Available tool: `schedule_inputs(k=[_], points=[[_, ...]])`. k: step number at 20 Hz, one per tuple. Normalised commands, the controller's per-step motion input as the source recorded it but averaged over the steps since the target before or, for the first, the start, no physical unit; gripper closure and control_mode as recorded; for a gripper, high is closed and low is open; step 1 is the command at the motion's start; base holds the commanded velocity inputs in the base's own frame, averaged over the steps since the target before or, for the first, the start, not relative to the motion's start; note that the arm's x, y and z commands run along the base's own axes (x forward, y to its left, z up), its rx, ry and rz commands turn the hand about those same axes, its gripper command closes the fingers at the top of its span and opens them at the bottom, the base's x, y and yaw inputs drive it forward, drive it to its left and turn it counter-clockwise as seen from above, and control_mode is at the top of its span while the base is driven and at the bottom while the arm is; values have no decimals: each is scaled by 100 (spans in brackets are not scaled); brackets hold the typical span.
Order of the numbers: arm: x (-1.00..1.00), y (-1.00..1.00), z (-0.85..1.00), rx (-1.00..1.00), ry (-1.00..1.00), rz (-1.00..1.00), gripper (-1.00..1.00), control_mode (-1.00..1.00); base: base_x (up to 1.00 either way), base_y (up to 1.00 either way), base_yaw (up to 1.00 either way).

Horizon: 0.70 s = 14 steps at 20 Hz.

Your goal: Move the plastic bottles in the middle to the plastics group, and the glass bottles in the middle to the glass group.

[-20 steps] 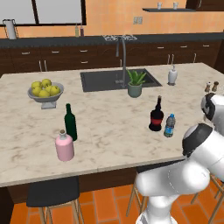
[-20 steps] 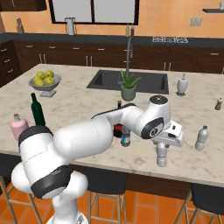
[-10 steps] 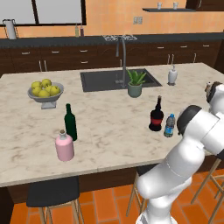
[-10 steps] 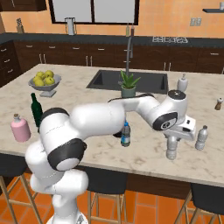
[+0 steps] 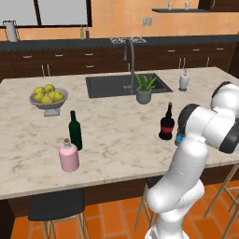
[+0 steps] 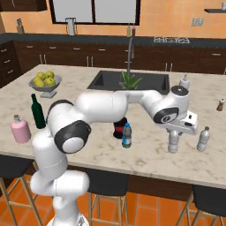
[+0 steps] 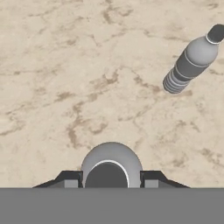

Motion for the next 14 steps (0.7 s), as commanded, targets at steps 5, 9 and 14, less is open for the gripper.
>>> schedule_inputs(k=[5,9,14], points=[[38,-7,-5,0,-15,0,100,-100,0,0,0],[13,-27,0,0,-3,0,100,-100,0,0,0],[2,-34,0,0,0,0,100,-100,0,0,0]])
